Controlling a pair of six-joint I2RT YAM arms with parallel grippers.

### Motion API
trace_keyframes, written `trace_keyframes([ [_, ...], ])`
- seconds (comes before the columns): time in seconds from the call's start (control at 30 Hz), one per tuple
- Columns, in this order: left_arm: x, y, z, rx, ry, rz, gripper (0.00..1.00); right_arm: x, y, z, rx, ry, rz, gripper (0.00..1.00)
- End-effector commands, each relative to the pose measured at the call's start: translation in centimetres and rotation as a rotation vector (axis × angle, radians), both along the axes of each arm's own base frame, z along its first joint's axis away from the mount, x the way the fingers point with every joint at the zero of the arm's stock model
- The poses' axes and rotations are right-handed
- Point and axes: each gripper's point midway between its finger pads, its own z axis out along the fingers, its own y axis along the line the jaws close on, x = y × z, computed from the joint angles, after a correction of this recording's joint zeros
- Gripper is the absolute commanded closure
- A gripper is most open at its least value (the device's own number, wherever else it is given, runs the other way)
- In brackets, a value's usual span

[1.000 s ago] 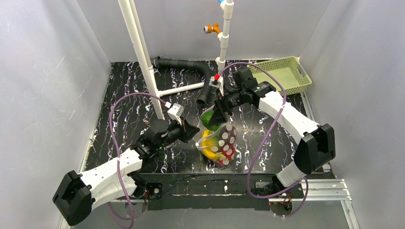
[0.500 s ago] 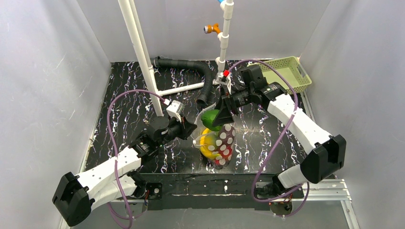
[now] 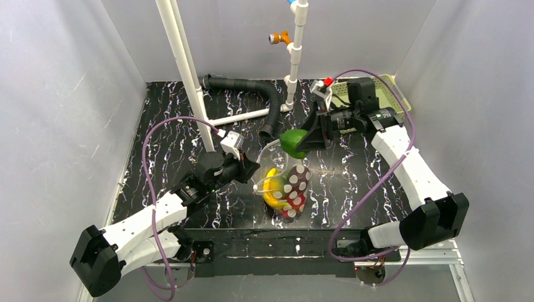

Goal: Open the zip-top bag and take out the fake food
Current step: Pick up the fake vegetable from the zipper food storage bag, then place the fake vegetable in the bin.

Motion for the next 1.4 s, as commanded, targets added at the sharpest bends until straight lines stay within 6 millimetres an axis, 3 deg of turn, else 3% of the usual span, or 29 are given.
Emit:
trace_keyframes([
  [0.0, 0.8, 0.0, 2.0, -0.012, -0.05, 0.018, 1.0, 1.5, -2.0, 2.1, 0.056, -0.05, -0.068, 0.89],
  [0.33, 0.7, -0.1, 2.1, -0.021, -0.047, 0.013, 1.0, 10.6, -8.6, 0.5, 0.023, -0.034, -0.427, 0.88],
  [0.6, 0.6, -0.3, 2.0, -0.031, -0.038, 0.007, 1.0, 17.9, -15.2, -3.1, -0.034, -0.014, -0.755, 0.88],
  [0.87, 0.4, -0.1, 1.9, -0.039, -0.035, 0.012, 1.0, 24.3, -20.2, -7.5, -0.163, -0.011, -1.012, 0.87],
  [1.2, 0.3, 0.2, 1.9, -0.04, -0.035, 0.019, 1.0, 29.2, -24.1, -11.3, -0.232, 0.084, -1.253, 0.85],
  [1.37, 0.3, 0.1, 1.8, -0.046, -0.032, 0.018, 1.0, 30.4, -24.5, -12.6, -0.245, 0.129, -1.284, 0.8],
])
